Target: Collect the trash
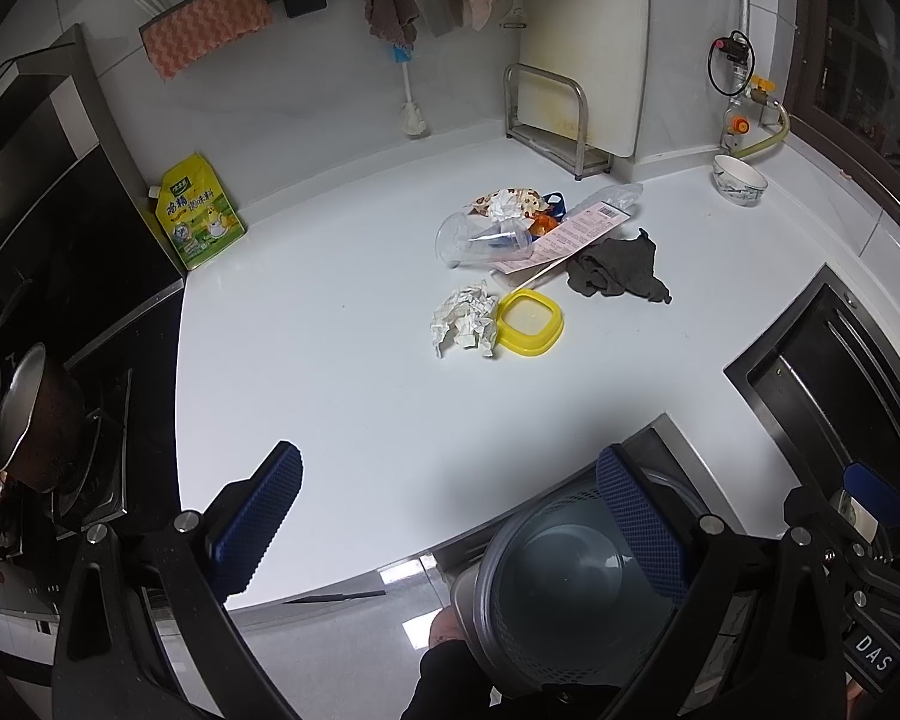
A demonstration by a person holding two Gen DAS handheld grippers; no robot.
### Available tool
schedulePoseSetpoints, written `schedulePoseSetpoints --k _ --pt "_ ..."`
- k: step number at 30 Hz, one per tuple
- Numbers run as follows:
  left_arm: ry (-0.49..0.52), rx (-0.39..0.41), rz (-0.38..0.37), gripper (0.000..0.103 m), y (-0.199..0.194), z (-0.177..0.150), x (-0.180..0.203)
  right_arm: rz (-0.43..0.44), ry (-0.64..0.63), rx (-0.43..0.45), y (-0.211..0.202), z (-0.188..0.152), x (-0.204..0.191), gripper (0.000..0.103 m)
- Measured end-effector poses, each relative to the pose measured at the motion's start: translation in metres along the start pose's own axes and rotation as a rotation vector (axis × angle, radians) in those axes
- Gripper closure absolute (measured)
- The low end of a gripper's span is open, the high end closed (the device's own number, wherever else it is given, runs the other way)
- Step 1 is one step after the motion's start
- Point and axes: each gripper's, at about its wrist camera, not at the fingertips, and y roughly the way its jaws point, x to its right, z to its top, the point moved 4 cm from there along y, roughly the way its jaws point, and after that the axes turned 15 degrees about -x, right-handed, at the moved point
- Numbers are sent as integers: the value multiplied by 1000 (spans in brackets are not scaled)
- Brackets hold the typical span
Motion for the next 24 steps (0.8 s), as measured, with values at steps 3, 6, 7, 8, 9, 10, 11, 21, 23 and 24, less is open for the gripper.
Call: schedulePoseSetpoints --k 3,6,7,8,9,10,11,21,23,24 --pt "-16 -11 4 6 5 -1 0 3 -9 -5 3 -1 4 30" --pt "-43 -23 14 6 14 -1 -1 2 -27 -15 10 -2 12 30" --pt "-51 -26 13 6 17 -2 -1 2 -34 -18 12 -2 14 30" --pt "-58 -31 11 6 22 -2 -1 4 -42 -22 15 -1 18 30" --pt "-61 -33 9 6 25 -2 -1 7 -49 -25 19 0 22 30" --pt "-65 -33 9 6 28 -3 0 14 -56 -29 23 1 26 30" --pt "-70 -29 12 6 32 -3 0 21 -59 -32 26 2 29 30" --pt "-111 39 10 6 64 21 -21 75 -131 -58 73 35 29 30" --pt "-111 44 -14 6 76 34 -29 79 -130 -55 83 43 22 30" --pt "-111 43 -25 6 82 40 -32 75 -131 -51 89 48 17 30"
